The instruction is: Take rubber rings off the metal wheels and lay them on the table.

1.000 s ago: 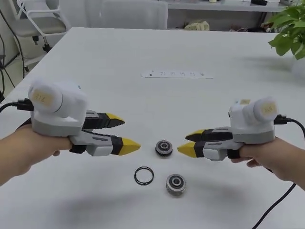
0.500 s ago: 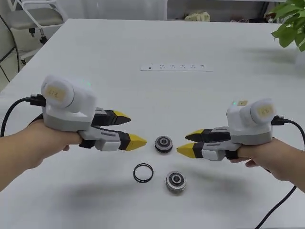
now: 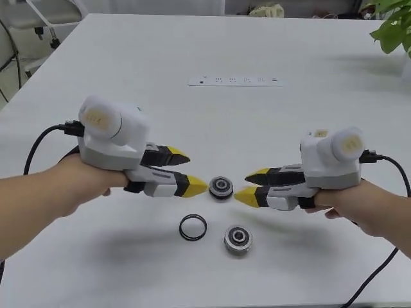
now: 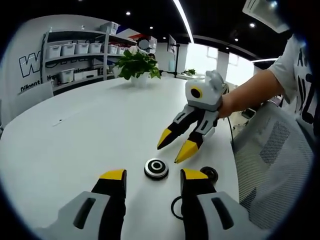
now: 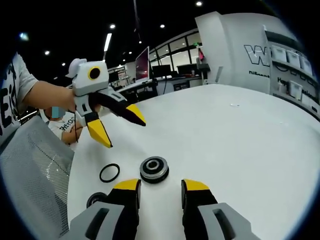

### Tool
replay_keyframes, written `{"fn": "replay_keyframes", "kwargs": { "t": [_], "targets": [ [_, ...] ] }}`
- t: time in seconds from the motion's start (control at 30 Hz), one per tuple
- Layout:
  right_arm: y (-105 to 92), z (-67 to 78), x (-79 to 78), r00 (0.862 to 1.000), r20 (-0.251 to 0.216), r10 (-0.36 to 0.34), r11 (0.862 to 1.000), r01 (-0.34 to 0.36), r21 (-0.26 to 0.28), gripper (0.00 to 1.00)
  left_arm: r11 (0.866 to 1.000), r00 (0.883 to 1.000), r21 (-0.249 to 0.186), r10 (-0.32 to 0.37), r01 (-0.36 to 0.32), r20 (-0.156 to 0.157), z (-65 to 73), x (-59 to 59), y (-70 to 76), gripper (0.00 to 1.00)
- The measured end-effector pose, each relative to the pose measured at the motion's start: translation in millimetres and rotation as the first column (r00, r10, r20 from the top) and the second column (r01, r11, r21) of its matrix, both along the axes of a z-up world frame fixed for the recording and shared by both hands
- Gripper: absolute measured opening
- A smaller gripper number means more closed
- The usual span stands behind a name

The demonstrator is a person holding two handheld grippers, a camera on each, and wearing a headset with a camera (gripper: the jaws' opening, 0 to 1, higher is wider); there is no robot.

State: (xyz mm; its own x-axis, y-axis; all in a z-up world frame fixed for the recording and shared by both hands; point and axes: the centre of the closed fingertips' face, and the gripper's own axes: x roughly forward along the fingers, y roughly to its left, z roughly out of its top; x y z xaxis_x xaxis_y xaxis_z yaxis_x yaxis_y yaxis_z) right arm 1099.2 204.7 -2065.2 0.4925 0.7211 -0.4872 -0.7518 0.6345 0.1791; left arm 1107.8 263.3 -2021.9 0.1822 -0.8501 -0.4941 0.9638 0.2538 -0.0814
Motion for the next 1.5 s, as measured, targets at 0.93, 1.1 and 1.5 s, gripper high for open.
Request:
{"fn": "replay_keyframes", "kwargs": {
  "t": [0.93,1.1,1.5],
  "targets": [
    [-0.7,-4.5,-3.5,1.0,-0.018,-0.008,1.0,0.008,-0.002,0.31,0.997,0.998,0.038,-0.06,0.062,-0.034,-25.4,-6.3,-34.3,0.22],
    [-0.3,-5.3,-4.7,1.0,-0.019,-0.007,1.0,0.007,-0.003,0.31,0.997,0.998,0.051,-0.056,0.058,-0.032,-30.8,-4.5,-36.2,0.2],
    [0.1,-4.4,-4.5,1.0,-0.013,-0.009,1.0,0.009,-0.005,0.31,0.995,0.998,0.081,-0.06,0.059,0.008,-36.3,-0.9,-36.1,0.14]
  ]
}}
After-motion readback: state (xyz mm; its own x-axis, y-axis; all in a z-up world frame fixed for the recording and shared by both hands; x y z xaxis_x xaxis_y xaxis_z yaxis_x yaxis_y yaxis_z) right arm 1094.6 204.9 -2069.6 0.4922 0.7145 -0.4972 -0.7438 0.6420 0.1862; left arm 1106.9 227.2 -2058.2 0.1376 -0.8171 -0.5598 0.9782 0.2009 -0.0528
